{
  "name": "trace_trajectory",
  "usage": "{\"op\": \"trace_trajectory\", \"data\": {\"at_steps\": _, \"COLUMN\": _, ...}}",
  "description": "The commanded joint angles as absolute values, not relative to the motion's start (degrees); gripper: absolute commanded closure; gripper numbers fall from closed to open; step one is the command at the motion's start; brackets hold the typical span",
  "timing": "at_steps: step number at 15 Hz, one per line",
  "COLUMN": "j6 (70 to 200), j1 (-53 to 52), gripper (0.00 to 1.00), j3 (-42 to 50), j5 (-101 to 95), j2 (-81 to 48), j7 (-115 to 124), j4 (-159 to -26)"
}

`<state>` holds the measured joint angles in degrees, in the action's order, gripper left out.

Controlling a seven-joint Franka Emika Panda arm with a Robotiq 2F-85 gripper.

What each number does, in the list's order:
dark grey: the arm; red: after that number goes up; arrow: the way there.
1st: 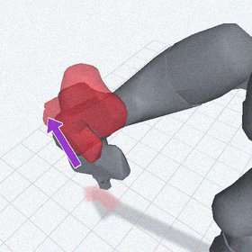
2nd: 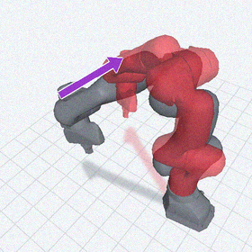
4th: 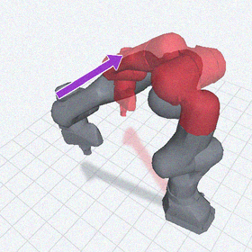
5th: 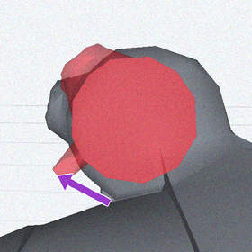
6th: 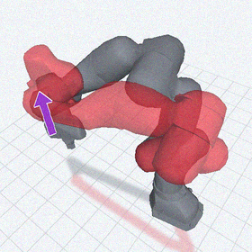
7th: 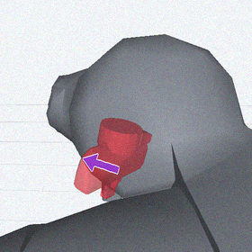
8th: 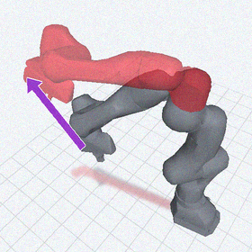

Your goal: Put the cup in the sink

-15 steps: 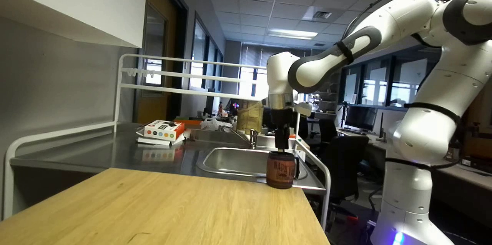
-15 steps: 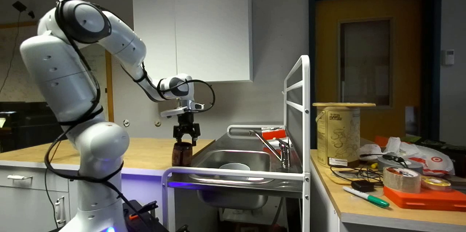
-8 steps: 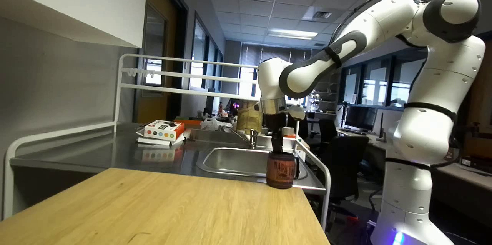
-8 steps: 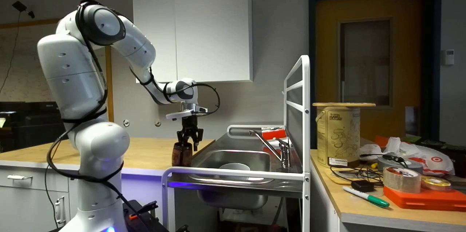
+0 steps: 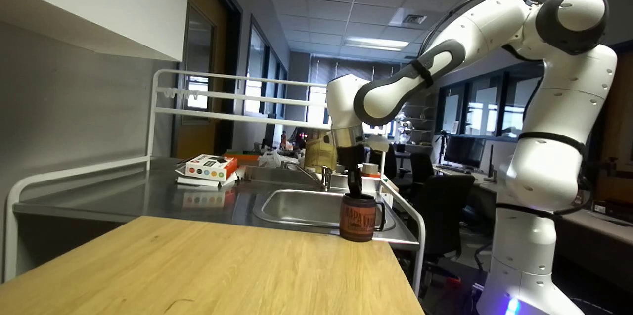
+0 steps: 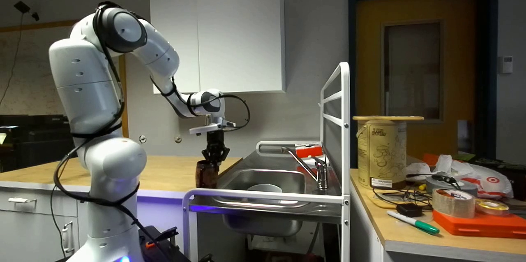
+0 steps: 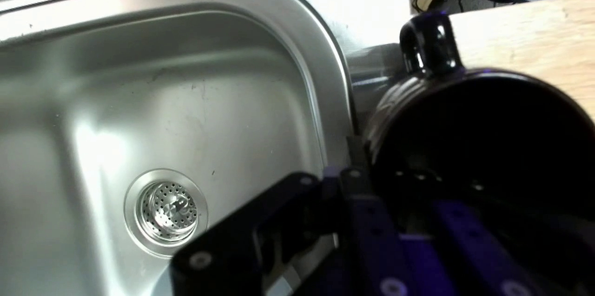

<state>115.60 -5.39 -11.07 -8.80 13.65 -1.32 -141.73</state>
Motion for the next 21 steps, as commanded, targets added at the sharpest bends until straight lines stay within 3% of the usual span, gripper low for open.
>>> {"op": "trace_trajectory", "data": {"at_steps": 1, "j6": 111.20, "j1": -6.45, "gripper": 0.92, "j3": -10.88, "j5": -10.02, "j2": 13.05, "j7": 1.24, "j4": -138.78}}
{"op": "trace_trajectory", "data": {"at_steps": 9, "j6": 104.59, "j1": -6.01, "gripper": 0.91, "j3": -11.92, "j5": -13.34, "j2": 11.20, "j7": 16.06, "j4": -132.01}}
{"op": "trace_trajectory", "data": {"at_steps": 21, "j6": 104.79, "j1": -3.59, "gripper": 0.91, "j3": -6.70, "j5": -12.74, "j2": -2.38, "j7": 36.28, "j4": -117.99}}
